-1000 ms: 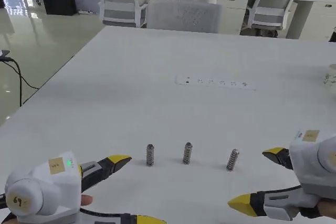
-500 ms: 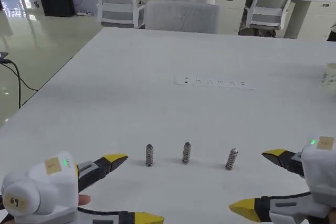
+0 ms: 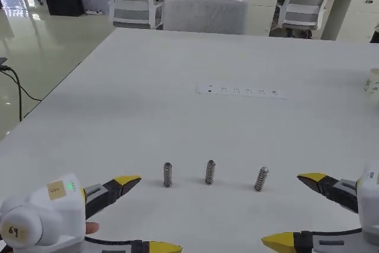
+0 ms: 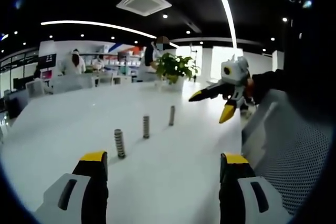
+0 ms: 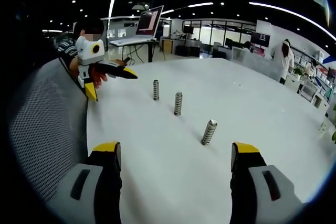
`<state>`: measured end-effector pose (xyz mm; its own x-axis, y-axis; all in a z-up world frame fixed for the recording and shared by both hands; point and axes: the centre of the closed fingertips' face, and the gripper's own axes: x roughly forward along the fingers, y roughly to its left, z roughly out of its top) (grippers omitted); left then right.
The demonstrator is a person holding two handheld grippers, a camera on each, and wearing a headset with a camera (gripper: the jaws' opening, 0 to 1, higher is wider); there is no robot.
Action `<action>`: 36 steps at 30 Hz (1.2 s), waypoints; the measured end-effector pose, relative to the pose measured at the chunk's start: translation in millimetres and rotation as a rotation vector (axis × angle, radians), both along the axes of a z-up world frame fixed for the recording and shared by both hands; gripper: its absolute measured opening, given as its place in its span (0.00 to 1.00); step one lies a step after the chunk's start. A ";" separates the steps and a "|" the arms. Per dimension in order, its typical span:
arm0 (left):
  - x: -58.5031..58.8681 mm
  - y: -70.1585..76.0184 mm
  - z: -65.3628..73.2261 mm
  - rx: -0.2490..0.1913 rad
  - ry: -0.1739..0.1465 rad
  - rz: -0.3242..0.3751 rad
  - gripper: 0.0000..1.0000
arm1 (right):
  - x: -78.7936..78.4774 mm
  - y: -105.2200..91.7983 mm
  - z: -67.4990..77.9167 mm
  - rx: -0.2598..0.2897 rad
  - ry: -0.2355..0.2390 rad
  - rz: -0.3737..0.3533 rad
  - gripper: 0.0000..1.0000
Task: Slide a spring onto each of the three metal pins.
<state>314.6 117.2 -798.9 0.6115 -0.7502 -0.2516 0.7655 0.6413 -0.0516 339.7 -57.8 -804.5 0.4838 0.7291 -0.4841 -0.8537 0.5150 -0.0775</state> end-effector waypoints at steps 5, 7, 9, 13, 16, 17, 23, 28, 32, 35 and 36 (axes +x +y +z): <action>1.8 2.9 -4.2 0.007 0.001 0.009 0.85 | -0.1 -0.9 -6.5 0.025 -0.011 0.001 0.90; 2.6 4.1 -5.5 0.009 0.000 0.014 0.85 | 1.1 -1.1 -7.1 0.033 -0.025 -0.003 0.92; 4.2 5.5 -7.1 0.006 0.002 0.022 0.86 | 1.9 -1.0 -9.5 0.031 -0.027 -0.001 0.92; 5.1 6.4 -9.6 0.008 0.006 0.028 0.86 | 1.1 0.9 -11.9 0.032 -0.015 0.002 0.93; 4.5 5.3 -10.8 0.015 0.005 0.022 0.87 | 1.5 2.5 -9.0 0.041 -0.019 0.004 0.93; 4.5 5.2 -10.7 0.013 0.006 0.022 0.87 | 1.7 3.0 -7.4 0.047 -0.021 0.005 0.93; 5.5 5.2 -11.0 0.006 0.006 0.025 0.90 | 2.9 3.7 -6.0 0.054 -0.020 0.004 0.93; 6.1 5.6 -9.9 -0.003 0.004 0.031 0.93 | 2.9 4.2 -5.5 0.057 -0.019 0.001 0.93; 6.2 5.6 -10.1 -0.005 0.007 0.035 0.95 | 2.4 4.2 -5.0 0.056 -0.014 -0.001 0.93; 5.6 4.7 -10.3 -0.006 0.009 0.033 0.97 | 2.1 4.1 -5.1 0.054 -0.016 0.000 0.93; 5.6 4.5 -10.3 -0.005 0.009 0.033 0.97 | 2.2 3.7 -5.3 0.053 -0.016 0.000 0.93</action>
<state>320.2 121.7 -809.2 0.6337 -0.7309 -0.2533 0.7435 0.6659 -0.0615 341.9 -54.0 -809.8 0.4916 0.7534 -0.4366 -0.8523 0.5191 -0.0639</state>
